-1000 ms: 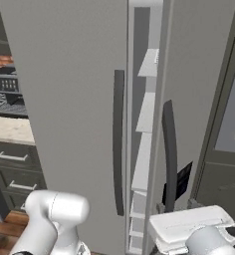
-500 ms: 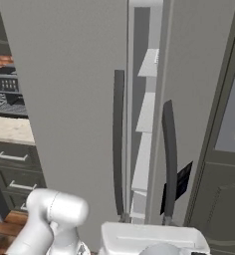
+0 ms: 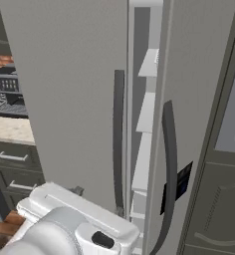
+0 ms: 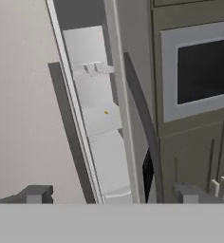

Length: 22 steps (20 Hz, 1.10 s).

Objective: Open the freezer door, pick up the ice cube tray from the freezer, and place it on the dining counter.

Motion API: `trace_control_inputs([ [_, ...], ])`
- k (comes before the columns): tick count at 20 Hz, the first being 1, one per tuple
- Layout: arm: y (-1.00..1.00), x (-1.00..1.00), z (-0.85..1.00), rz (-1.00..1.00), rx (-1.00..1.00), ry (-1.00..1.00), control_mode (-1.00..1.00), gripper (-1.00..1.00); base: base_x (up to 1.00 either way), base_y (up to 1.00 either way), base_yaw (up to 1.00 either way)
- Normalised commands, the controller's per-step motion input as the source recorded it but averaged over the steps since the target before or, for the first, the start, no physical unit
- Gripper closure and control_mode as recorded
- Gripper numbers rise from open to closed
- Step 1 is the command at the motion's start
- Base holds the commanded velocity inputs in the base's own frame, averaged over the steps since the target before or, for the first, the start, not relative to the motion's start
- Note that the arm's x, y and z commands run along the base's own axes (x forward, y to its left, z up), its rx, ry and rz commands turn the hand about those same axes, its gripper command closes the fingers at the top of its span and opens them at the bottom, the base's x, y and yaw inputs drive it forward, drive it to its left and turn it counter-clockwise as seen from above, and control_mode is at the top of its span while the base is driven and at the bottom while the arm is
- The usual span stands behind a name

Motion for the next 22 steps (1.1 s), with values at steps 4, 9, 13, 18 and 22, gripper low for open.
trace_control_inputs([
  [4, 0.58, 0.00, 0.26, -0.51, -0.03, 0.09, -1.00, -1.00, 0.00, 0.00, 0.00],
  [9, 0.45, 0.01, 0.10, -0.49, -0.02, 0.05, -1.00, -1.00, 0.00, 0.00, 0.00],
  [13, 0.28, 0.23, 0.00, -0.40, -0.01, 0.00, -1.00, -1.00, 0.00, 0.00, 0.00],
  [18, 0.00, 0.38, 0.00, -0.31, 0.00, 0.00, -1.00, -1.00, 0.00, 0.00, 0.00],
  [22, -0.07, 0.34, 0.00, -0.07, 0.00, -0.05, -1.00, -1.00, 0.00, 0.00, 0.00],
])
